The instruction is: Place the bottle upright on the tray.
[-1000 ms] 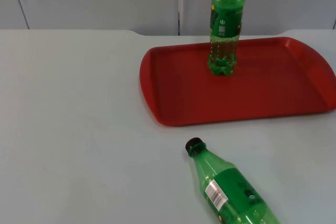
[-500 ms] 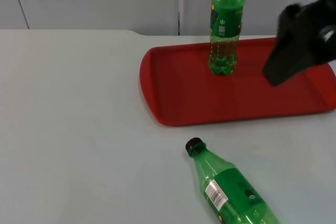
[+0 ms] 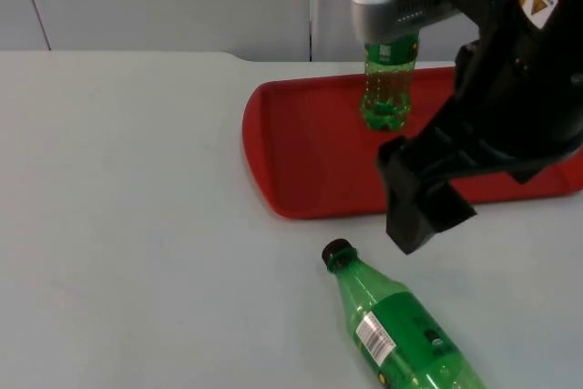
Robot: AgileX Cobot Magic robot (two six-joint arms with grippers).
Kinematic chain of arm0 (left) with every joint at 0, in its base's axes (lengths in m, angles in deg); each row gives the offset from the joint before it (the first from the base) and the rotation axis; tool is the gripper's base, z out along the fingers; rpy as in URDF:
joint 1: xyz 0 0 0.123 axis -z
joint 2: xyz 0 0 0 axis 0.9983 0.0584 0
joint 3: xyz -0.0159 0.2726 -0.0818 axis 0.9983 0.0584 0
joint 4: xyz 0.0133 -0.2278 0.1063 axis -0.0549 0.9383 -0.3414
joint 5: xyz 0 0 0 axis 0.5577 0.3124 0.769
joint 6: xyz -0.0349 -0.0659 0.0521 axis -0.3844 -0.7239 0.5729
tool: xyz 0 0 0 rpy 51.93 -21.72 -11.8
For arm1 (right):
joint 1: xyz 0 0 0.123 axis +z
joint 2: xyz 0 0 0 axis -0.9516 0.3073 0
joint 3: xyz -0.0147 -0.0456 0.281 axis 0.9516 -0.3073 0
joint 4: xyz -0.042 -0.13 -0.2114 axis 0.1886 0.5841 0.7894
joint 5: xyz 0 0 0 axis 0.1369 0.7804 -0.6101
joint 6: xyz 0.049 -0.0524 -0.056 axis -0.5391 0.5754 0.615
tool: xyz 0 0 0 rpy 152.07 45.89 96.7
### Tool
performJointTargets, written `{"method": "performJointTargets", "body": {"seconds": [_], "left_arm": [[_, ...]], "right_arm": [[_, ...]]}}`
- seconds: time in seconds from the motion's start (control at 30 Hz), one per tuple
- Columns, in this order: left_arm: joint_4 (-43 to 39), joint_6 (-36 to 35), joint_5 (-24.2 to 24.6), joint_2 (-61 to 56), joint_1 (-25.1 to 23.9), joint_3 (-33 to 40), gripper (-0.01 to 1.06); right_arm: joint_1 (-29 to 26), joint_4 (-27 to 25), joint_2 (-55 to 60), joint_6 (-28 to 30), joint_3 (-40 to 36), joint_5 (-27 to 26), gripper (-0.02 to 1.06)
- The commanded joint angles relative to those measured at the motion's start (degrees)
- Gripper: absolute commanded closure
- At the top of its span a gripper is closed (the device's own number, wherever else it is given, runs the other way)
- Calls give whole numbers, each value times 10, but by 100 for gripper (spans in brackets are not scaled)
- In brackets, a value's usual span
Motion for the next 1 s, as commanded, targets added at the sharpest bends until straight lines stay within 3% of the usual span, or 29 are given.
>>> {"method": "performJointTargets", "body": {"seconds": [0.0,0.2,0.43,0.57,0.77,0.97], "left_arm": [[3,-1,-1,-3,3,2,0],[3,-1,-1,-3,3,2,0],[3,-1,-1,-3,3,2,0],[3,-1,-1,-3,3,2,0],[3,-1,-1,-3,3,2,0],[3,-1,-1,-3,3,2,0]], "right_arm": [[8,6,-3,-10,2,-3,7],[12,6,-3,-24,-11,-8,7],[12,-5,-3,-48,-74,-74,7],[14,-9,-3,-50,-78,-79,7],[36,20,17,-85,-78,-84,7],[42,97,73,-185,-78,-107,7]]}}
